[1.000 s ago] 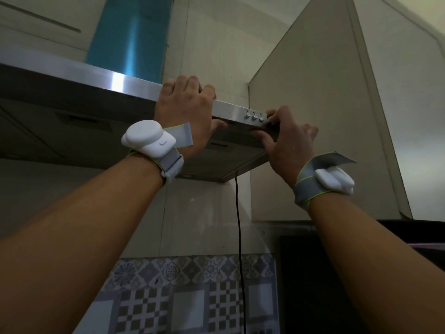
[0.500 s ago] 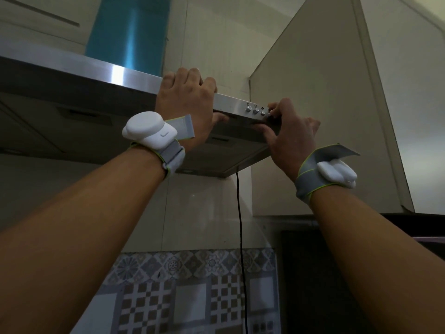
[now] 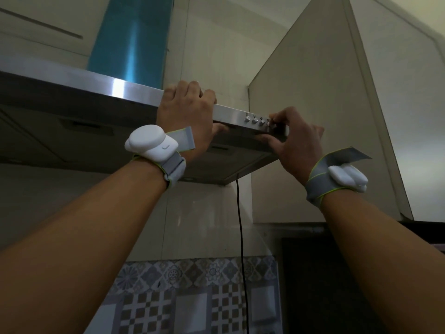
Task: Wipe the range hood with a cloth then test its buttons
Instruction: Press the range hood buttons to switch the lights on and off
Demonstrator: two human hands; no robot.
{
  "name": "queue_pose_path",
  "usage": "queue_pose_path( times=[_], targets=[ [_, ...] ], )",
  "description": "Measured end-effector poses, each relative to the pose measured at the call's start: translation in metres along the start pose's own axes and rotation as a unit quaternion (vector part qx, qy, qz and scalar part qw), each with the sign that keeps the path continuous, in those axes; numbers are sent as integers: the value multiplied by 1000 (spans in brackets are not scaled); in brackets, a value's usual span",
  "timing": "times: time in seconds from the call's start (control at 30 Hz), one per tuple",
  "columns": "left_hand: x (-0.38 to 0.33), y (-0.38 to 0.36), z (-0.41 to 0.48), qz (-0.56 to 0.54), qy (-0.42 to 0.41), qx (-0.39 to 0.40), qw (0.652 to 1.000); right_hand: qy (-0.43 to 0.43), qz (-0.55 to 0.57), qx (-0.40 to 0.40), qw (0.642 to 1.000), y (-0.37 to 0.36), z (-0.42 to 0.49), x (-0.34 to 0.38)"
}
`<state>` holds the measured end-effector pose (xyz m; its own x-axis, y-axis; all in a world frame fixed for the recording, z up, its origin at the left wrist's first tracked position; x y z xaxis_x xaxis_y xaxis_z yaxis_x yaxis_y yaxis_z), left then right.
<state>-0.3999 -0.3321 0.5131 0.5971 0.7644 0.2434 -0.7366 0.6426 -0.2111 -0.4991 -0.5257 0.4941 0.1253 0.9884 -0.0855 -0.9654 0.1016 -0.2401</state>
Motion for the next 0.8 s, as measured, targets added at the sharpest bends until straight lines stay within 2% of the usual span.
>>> queue_pose_path(
  times=[0.27, 0.8],
  targets=[
    [1, -2, -1, -1, -2, -10, 1000, 3, 5, -26, 1000, -4, -6, 0],
    [2, -2, 2, 8, -10, -16, 1000, -9, 20, -27, 999, -4, -6, -1]
  ],
)
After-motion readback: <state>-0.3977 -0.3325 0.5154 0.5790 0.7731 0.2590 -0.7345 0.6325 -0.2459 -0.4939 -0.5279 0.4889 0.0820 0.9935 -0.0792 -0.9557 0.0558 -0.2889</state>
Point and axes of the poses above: each hand's wrist, its own z-axis towards the middle knuckle, its own y-axis out of the back of the hand, x = y × z, the point moved 4 cm from there along z, towards the middle knuckle, and after that the axes turned 6 degrees about -x, right-handed, at the moved point
